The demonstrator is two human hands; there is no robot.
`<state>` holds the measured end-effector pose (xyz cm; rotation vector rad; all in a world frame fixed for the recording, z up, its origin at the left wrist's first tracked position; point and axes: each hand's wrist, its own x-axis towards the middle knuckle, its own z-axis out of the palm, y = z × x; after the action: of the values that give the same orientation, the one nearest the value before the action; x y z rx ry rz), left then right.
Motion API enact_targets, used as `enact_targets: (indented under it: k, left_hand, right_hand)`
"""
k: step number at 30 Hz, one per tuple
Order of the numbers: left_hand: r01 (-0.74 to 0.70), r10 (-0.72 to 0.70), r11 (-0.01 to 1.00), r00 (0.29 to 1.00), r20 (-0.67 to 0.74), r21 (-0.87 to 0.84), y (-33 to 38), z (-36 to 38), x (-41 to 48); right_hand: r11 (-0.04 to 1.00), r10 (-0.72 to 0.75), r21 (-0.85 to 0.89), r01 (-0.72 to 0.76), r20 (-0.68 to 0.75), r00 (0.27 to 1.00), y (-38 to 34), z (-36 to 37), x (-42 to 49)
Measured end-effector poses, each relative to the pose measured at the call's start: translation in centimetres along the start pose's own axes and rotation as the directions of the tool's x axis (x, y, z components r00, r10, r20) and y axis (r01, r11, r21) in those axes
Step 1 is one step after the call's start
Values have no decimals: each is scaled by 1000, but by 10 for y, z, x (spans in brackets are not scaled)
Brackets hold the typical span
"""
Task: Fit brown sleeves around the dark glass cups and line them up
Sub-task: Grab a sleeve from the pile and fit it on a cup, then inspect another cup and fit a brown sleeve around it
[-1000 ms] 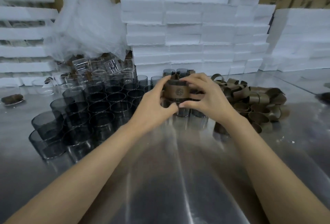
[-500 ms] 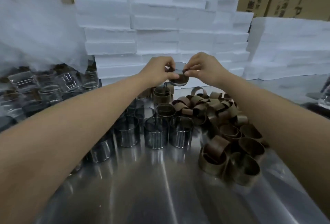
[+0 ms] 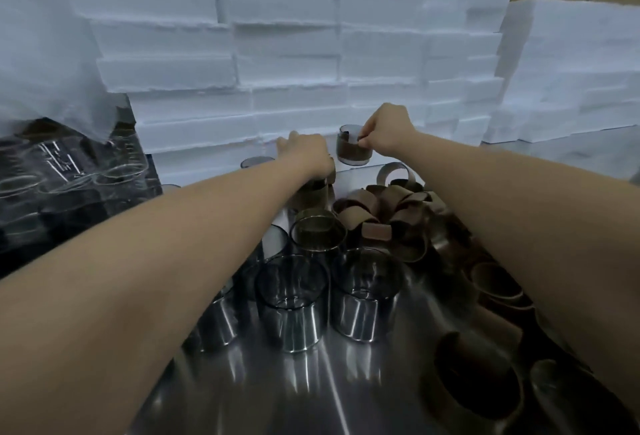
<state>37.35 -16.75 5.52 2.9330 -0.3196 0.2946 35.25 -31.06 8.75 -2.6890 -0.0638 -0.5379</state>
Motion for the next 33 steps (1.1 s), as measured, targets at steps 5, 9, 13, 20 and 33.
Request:
enact_targets:
  k: [5,9,13,20,33]
  left_hand:
    - [1,-1,1000,999,-55,2,1,3,12]
    - [-55,51,997,996,-75,-54,0,3,13]
    - [-56,57,998,998,41,-16,1,0,12]
    - [-116,115,993,993,15,38,6,-5,4]
    - [-126,-108,774,939,-326,-620,-29,-85,-133]
  right_hand:
    - [993,64,-104,-58,63,996,8,14,2]
    - [994,101,-63,-93,143,985,2,17,3]
    - [992,111,-74,-100,167,980,-1,23,4]
    - [990,89,-123,-70,157,984,1,28,3]
    - [783,14,608,-135,200,980,-91,-55,-100]
